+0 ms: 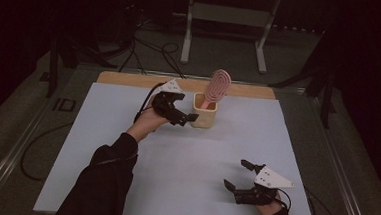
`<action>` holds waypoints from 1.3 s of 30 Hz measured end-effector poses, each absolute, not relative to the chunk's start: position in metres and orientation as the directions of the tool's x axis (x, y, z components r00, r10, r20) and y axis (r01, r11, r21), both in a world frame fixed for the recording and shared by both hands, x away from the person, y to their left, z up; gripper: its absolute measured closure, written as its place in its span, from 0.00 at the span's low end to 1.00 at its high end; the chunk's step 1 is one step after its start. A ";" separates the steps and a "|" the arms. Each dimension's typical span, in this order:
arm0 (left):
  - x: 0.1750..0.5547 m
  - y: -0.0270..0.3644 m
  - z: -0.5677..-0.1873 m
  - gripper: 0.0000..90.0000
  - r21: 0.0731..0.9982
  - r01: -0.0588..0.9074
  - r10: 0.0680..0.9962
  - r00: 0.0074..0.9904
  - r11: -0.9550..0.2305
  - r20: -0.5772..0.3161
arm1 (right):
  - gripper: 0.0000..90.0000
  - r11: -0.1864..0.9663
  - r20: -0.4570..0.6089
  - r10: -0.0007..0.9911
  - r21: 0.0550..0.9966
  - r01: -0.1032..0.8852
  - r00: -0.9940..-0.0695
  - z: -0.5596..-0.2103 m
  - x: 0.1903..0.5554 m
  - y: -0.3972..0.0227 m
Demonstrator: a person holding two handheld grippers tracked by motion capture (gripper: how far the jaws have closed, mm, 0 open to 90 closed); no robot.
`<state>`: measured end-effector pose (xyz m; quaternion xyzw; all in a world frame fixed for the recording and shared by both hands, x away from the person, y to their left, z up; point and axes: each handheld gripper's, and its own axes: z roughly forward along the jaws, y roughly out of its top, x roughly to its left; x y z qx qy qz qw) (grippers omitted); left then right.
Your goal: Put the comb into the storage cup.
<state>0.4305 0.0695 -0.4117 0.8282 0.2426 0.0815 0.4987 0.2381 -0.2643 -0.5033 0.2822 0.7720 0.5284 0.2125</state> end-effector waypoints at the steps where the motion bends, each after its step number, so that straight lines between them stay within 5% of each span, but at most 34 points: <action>1: 0.429 0.073 -0.411 0.00 0.867 0.320 0.487 0.867 -0.381 -0.106 | 0.11 0.282 -0.030 0.660 0.936 0.211 -0.750 -0.503 0.238 -0.264; 39: 0.381 0.140 -0.420 0.00 0.859 0.326 0.505 0.858 -0.395 -0.093 | 0.11 0.286 -0.032 0.666 0.933 0.216 -0.745 -0.503 0.239 -0.263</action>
